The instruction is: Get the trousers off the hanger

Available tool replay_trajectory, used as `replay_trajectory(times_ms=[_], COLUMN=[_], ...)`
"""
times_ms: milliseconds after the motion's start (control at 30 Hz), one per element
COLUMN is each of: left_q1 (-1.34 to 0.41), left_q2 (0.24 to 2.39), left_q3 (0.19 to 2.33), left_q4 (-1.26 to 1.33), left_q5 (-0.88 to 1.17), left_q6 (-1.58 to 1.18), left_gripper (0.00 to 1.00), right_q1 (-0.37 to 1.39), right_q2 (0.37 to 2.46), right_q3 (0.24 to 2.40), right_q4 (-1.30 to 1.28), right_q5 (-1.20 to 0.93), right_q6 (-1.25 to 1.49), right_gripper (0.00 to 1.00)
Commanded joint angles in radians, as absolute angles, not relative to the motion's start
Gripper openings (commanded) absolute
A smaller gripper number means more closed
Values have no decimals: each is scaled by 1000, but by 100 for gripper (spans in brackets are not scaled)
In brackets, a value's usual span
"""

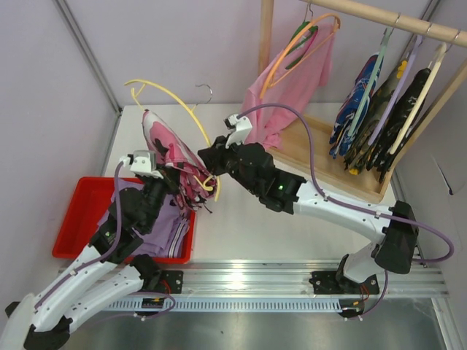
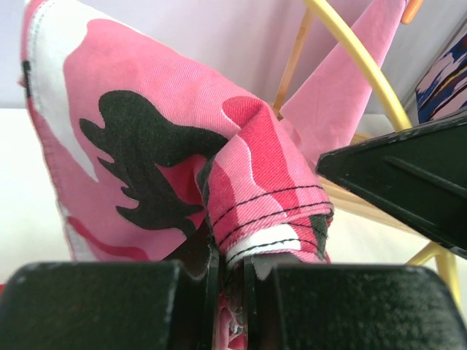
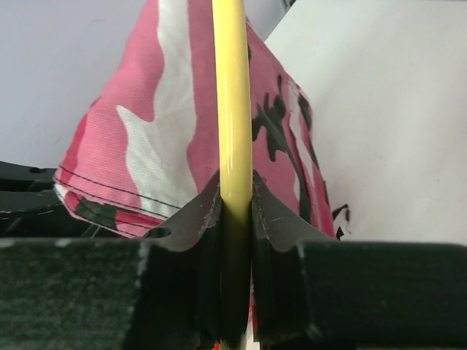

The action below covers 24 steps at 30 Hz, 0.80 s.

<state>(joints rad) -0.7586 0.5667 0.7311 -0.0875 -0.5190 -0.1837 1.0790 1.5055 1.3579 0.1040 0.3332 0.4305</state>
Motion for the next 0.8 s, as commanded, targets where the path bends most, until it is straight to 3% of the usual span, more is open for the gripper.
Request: replay_trajectory(times_ms=[0,767], left_q1=[-735,-709], left_q2=[506,620], left_q3=[798,894], left_q4=[100,201], left_q5=[-549,-448], left_q6=[-248,-219], left_gripper=[0,0], right_q1=[1069,1088], right_q2=[1531,1520], right_q3=[1322,1175], right_q4=[78,91], right_q5=[391,465], right_q6=[387,388], right_gripper=[0,0])
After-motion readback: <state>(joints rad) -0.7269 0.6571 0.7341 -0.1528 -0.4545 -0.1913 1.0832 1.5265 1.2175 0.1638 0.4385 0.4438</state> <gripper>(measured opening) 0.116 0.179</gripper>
